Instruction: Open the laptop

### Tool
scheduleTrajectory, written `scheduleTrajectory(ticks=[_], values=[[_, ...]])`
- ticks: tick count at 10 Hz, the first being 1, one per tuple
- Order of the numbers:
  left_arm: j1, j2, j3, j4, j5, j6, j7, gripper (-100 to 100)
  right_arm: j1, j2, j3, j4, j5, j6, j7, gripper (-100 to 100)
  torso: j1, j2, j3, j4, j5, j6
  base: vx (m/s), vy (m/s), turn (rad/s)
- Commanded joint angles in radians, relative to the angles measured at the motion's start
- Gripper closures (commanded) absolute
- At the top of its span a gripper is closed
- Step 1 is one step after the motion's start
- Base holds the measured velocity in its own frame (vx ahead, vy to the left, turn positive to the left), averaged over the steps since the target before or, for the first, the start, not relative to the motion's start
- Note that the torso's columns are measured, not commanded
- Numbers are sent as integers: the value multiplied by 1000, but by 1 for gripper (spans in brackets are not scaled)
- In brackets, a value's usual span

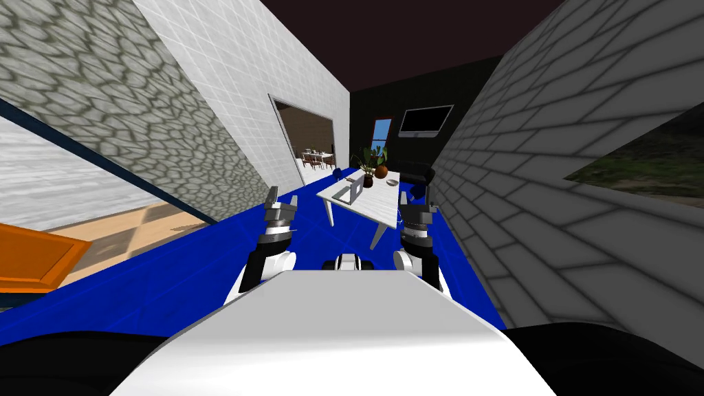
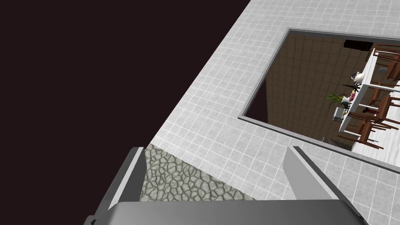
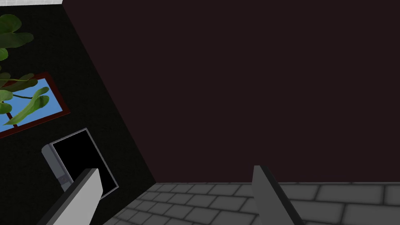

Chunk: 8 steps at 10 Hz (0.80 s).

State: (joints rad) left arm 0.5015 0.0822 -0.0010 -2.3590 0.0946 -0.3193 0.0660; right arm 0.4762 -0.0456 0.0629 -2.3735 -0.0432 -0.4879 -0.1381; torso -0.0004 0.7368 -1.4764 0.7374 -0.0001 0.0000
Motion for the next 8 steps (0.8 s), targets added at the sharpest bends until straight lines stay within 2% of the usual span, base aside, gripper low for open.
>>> scheduleTrajectory(ticks=[1, 2, 8], values=[[-11, 42, -10, 12, -16, 31, -6, -100, 0, 0, 0, 0, 0, 0, 0, 0, 0, 1, 0, 0, 0, 0, 43, -21, -104], [-20, 57, -17, 21, -30, 60, -11, -100, 0, 0, 0, 0, 0, 0, 0, 0, 0, 1, 0, 1, 0, 0, 64, -21, -125], [-60, 87, -47, 58, -86, 178, -32, -100, 0, 0, 0, 0, 0, 0, 0, 0, 0, 1, 0, 1, 0, 0, 75, -18, -156]])
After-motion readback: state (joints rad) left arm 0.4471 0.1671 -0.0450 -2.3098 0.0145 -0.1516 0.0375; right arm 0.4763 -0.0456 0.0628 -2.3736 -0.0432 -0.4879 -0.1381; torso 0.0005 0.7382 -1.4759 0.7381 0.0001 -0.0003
